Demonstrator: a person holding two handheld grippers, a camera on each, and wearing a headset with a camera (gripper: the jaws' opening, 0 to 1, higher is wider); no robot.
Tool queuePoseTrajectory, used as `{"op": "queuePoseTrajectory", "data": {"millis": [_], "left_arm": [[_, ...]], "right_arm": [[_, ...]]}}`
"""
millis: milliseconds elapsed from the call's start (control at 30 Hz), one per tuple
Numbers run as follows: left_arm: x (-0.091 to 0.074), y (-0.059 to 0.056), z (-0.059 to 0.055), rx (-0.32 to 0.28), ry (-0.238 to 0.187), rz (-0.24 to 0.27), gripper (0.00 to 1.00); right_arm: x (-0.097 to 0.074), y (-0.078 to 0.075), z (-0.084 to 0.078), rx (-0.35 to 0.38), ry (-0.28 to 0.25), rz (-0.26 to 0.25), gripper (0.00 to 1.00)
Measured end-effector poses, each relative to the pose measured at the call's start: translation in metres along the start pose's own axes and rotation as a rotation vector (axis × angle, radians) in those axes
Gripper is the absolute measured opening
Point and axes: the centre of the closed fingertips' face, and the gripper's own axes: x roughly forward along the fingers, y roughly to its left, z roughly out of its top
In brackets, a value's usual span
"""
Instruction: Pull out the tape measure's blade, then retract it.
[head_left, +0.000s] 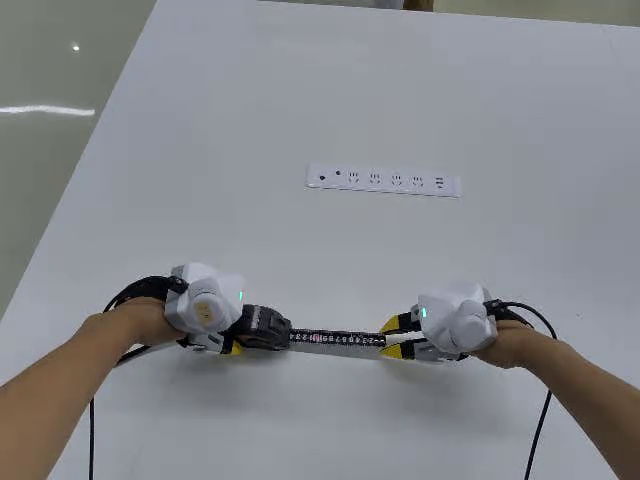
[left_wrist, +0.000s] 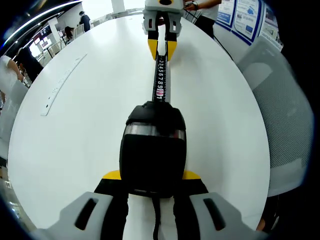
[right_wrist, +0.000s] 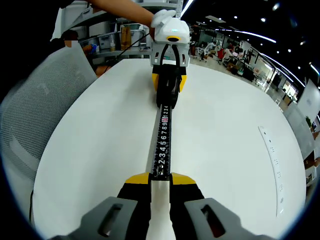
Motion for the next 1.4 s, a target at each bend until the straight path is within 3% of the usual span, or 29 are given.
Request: {"op": "queuePoseTrajectory", "data": {"millis": [1400], "left_arm": [[0.002, 0.001, -0.003, -0.005, 0.006, -0.002, 0.29]], "right_arm": [[-0.010, 0.001, -0.011, 0.006, 0.010, 0.001, 0.12]]}}
